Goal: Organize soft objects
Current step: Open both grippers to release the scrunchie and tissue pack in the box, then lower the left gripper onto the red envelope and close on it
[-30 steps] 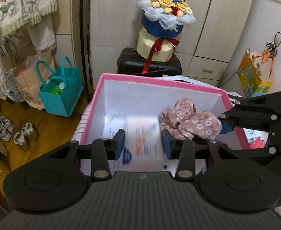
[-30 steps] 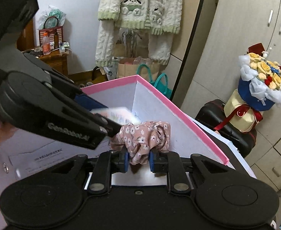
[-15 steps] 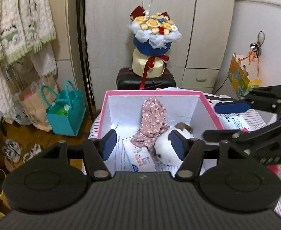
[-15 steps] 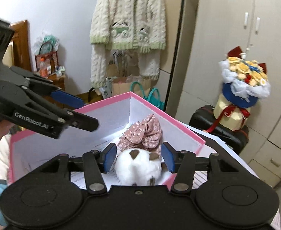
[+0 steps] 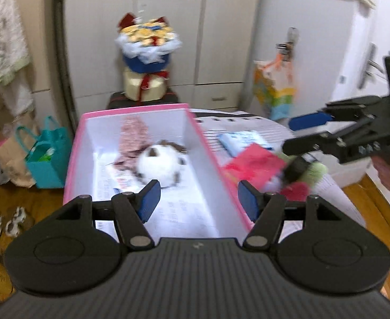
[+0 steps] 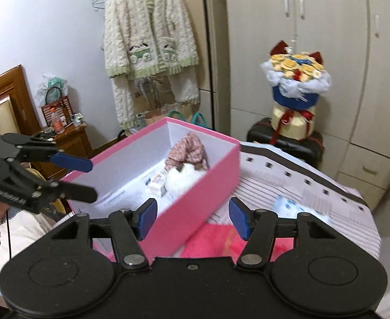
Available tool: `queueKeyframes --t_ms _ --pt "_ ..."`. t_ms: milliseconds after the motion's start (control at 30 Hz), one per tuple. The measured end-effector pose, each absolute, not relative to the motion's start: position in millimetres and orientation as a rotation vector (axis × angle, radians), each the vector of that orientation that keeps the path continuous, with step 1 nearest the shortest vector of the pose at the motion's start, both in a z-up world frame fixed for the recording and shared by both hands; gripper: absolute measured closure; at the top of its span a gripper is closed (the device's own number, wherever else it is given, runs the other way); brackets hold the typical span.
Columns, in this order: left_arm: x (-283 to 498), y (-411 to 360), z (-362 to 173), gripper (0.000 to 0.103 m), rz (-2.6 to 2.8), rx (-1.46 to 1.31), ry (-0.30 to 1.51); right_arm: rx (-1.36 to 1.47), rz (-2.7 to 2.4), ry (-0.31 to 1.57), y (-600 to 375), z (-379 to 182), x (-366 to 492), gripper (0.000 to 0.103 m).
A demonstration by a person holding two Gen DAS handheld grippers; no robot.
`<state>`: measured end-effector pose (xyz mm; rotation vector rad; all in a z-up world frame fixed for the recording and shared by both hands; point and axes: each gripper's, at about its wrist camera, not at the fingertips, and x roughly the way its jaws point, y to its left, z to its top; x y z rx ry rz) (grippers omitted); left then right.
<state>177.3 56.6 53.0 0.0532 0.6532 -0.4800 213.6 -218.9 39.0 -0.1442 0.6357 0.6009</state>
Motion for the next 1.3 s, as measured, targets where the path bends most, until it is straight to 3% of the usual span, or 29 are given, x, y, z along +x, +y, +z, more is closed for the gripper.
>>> queueKeyframes --t_ms 400,933,1133,1300 --pt "129 -28 29 0.039 -0.577 0.158 0.558 -0.105 0.545 0.664 -271 22 194 0.038" --pt "138 -99 -34 0.04 -0.489 0.259 0.51 -0.105 0.557 0.731 -295 -22 241 0.038" --pt "153 -117 -59 0.044 -0.443 0.305 0.505 -0.106 0.57 0.754 -298 -39 270 0.038" --pt "164 -120 -72 0.055 -0.377 0.315 0.494 -0.135 0.576 0.767 -295 -46 288 0.039"
